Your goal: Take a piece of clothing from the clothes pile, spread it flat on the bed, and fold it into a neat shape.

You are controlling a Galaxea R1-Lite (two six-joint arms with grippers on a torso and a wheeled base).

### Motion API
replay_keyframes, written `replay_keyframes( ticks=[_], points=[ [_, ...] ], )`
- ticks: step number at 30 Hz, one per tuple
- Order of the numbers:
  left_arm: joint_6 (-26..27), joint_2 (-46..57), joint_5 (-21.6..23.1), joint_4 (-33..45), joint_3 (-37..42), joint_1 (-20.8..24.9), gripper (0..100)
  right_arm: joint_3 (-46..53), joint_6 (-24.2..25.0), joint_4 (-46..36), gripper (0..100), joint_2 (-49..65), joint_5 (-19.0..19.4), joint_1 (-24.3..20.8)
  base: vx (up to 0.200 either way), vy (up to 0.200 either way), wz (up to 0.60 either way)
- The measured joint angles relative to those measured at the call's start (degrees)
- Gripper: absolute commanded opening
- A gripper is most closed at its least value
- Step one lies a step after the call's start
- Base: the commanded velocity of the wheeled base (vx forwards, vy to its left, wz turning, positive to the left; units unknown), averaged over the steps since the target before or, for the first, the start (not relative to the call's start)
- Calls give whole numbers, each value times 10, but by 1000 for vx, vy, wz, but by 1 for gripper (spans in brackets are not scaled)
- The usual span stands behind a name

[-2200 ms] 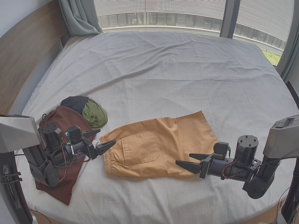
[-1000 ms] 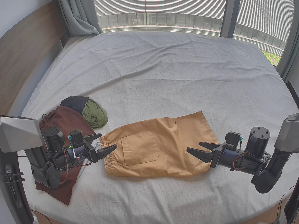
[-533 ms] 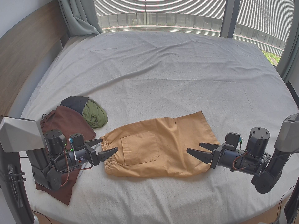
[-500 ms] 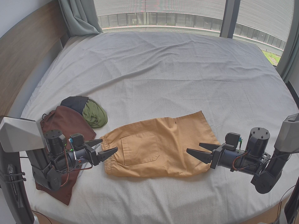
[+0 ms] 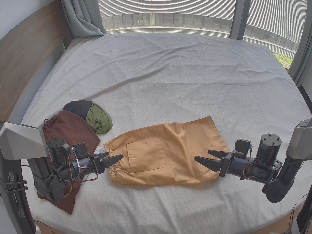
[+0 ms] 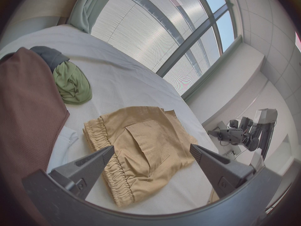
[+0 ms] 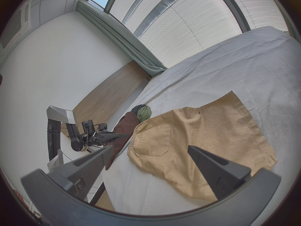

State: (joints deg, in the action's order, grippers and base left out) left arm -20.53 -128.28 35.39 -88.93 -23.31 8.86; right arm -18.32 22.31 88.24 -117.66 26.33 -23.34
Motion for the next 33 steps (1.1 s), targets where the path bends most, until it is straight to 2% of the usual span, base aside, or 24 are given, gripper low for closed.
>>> replay_keyframes(
  ticks=[6,33],
  points=[
    [-42,-2,-15,1,5,4,100,0,1,0,100,0,0,0,0,0,0],
    [-38,-73,-16,0,34,-2,100,1,0,0,100,-10,0,0,0,0,0]
  ],
)
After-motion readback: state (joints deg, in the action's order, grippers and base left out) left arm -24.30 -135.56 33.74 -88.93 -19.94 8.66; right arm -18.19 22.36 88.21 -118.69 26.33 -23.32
